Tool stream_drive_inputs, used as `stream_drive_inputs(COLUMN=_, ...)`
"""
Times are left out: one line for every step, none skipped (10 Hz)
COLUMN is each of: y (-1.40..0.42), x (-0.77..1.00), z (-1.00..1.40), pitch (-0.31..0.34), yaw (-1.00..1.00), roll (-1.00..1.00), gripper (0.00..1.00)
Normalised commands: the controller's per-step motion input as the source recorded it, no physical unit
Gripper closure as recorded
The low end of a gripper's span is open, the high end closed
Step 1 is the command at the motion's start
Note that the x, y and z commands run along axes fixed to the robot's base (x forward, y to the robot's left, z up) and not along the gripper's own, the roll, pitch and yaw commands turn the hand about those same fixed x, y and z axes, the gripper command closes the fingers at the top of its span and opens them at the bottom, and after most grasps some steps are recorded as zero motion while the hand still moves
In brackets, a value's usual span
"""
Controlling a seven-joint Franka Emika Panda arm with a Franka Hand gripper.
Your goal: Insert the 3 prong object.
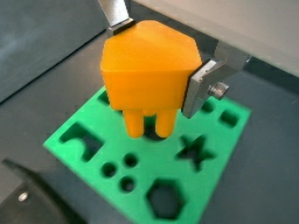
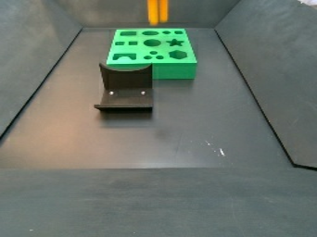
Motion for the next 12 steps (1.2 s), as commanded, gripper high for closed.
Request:
stream_drive_inputs(y=0.71, x=0.0, z=-0.93, pitch=-0.104, yaw=-0.16, roll=0.0, gripper=1.0)
stream_drive_inputs(y=0.55, x=-0.01, z=-0.71, pitch=-0.044, yaw=-0.27, roll=0.05, gripper=1.0)
stream_drive_inputs(y=0.24, x=-0.08, z=-0.35, pitch=-0.003, yaw=-0.27, roll=0.02, gripper=1.0)
stream_drive_inputs(y=0.12, x=-0.08, z=-0.3, pitch=0.0, yaw=-0.18, roll=0.07, gripper=1.0)
stream_drive_inputs(y=0.08, x=-0.03, z=-0.26, pitch=0.0, yaw=-0.07, roll=0.03, gripper=1.0)
stream_drive_inputs(y=0.11, x=0.0, z=-0.29, pitch=0.0, yaw=-0.05, roll=0.0, gripper=1.0)
stream_drive_inputs(y=0.21, x=0.23, z=-0.51, pitch=-0.069, yaw=0.0, roll=0.0, gripper=1.0)
stream_drive_inputs(y=0.17, x=0.35, z=-0.51, pitch=-0.05, yaw=-0.08, roll=0.0, gripper=1.0)
stream_drive_inputs(y=0.19, x=0.13, z=-0.36, pitch=-0.011, yaw=-0.45, roll=0.0, gripper=1.0)
stream_drive_inputs(y=0.12, x=0.01, z=-0.37, pitch=-0.049, yaw=-0.88, roll=-0.02, gripper=1.0)
stream_drive_inputs(y=0.0, x=0.0, z=-0.37, pitch=-0.041, yaw=-1.0, roll=0.0, gripper=1.0)
stream_drive_inputs(y=0.0, x=-0.1, z=-0.17, pitch=-0.064, yaw=-0.97, roll=0.0, gripper=1.0)
